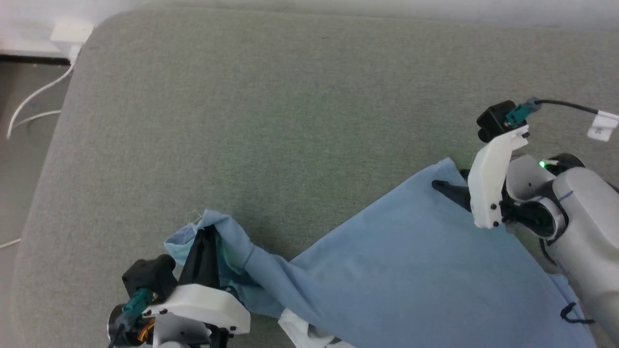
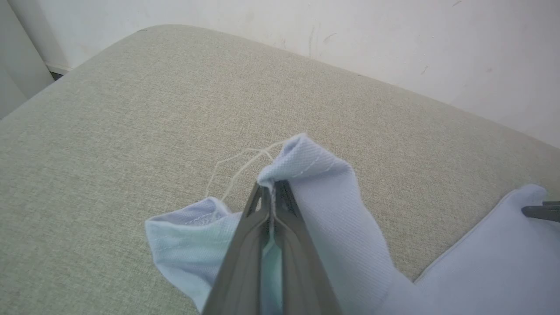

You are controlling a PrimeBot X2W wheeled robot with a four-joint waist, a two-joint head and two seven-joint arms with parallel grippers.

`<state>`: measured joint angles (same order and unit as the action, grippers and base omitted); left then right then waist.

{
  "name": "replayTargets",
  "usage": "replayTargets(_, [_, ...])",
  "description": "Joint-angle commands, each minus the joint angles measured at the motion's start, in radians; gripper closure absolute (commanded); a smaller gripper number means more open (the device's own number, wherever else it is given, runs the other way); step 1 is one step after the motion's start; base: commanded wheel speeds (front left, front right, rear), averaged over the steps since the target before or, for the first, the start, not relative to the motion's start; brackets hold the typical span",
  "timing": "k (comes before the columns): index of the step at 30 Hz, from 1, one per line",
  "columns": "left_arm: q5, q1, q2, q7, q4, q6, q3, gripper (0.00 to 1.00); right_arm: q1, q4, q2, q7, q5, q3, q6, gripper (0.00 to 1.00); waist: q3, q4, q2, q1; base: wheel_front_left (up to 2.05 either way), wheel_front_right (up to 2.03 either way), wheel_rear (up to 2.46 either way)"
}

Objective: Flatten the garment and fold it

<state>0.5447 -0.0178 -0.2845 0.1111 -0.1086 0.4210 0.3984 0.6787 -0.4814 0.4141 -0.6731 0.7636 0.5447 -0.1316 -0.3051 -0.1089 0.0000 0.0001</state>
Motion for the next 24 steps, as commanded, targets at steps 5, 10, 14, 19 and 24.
replayTargets(5, [0.005, -0.025, 0.016, 0.023, 0.028, -0.022, 0.006, 1.0, 0.024, -0.098, 0.001, -0.169, 0.074, 0.109, 0.001, 0.22, -0.038, -0.04, 0.0, -0.0001, 0.0, 0.0, 0.0])
replayTargets(10, [0.013, -0.025, 0.019, 0.032, 0.053, -0.028, 0.006, 1.0, 0.028, -0.107, -0.004, -0.233, 0.124, 0.161, 0.001, 1.0, -0.025, -0.039, 0.0, -0.0001, 0.0, 0.0, 0.0])
replayTargets(14, [0.016, -0.022, 0.006, 0.035, 0.067, -0.031, -0.002, 1.0, 0.036, -0.08, 0.004, -0.218, 0.158, 0.186, 0.001, 1.0, 0.009, -0.035, 0.0, -0.0001, 0.0, 0.0, 0.0])
replayTargets(19, [0.002, -0.007, -0.059, 0.014, 0.071, -0.016, -0.032, 1.0, 0.061, -0.012, 0.022, -0.099, 0.173, 0.196, 0.001, 1.0, 0.093, 0.004, 0.0, -0.0001, 0.0, 0.0, 0.0])
replayTargets(24, [0.011, -0.065, -0.127, -0.029, 0.043, -0.033, -0.074, 1.0, 0.081, 0.021, 0.062, 0.051, 0.176, 0.168, 0.001, 1.0, 0.182, 0.06, 0.0, -0.0001, 0.0, 0.0, 0.0])
